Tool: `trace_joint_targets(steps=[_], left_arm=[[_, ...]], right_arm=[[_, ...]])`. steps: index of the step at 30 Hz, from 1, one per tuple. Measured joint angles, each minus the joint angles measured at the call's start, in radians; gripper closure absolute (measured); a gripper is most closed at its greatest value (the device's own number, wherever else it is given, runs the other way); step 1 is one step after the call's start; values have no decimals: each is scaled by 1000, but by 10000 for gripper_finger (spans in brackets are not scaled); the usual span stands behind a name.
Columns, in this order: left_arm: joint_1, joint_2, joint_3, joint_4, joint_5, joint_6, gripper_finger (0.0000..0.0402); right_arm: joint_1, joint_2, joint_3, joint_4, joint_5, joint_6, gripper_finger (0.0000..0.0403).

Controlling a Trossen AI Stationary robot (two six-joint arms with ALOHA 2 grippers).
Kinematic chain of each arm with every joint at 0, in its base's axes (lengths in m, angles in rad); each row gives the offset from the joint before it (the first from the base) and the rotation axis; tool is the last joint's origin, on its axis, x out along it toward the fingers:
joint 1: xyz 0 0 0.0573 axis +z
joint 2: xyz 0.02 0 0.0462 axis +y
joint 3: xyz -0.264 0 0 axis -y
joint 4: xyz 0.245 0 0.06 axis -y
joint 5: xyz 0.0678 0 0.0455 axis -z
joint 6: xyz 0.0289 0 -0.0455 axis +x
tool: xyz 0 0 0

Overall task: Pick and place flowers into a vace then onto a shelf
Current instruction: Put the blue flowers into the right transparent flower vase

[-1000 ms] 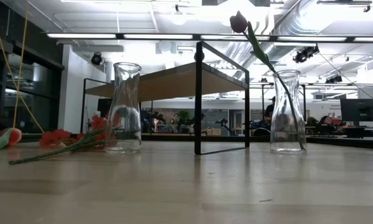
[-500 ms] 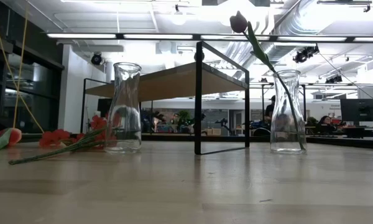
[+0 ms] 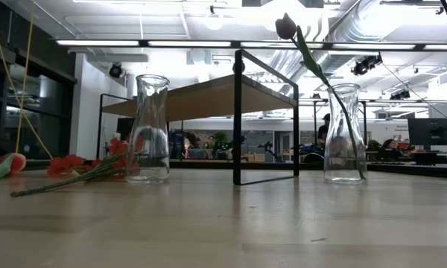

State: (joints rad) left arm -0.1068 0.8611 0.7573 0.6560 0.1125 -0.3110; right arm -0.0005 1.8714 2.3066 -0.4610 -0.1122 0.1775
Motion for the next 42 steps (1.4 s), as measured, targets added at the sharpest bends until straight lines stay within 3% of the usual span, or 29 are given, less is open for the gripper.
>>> trace_joint_targets(steps=[8, 18, 30, 42], left_arm=[[-19, 33, 75, -111, 5, 51, 357], [-18, 93, 116, -118, 6, 71, 357], [-18, 41, 120, -111, -37, 128, 357], [-18, 68, 120, -112, -72, 130, 357]], right_arm=[[-20, 28, 1, 72, -70, 9, 263], [-19, 29, 1, 76, -83, 2, 263], [-18, 29, 1, 44, -132, 6, 263], [-5, 29, 1, 61, -135, 0, 263]])
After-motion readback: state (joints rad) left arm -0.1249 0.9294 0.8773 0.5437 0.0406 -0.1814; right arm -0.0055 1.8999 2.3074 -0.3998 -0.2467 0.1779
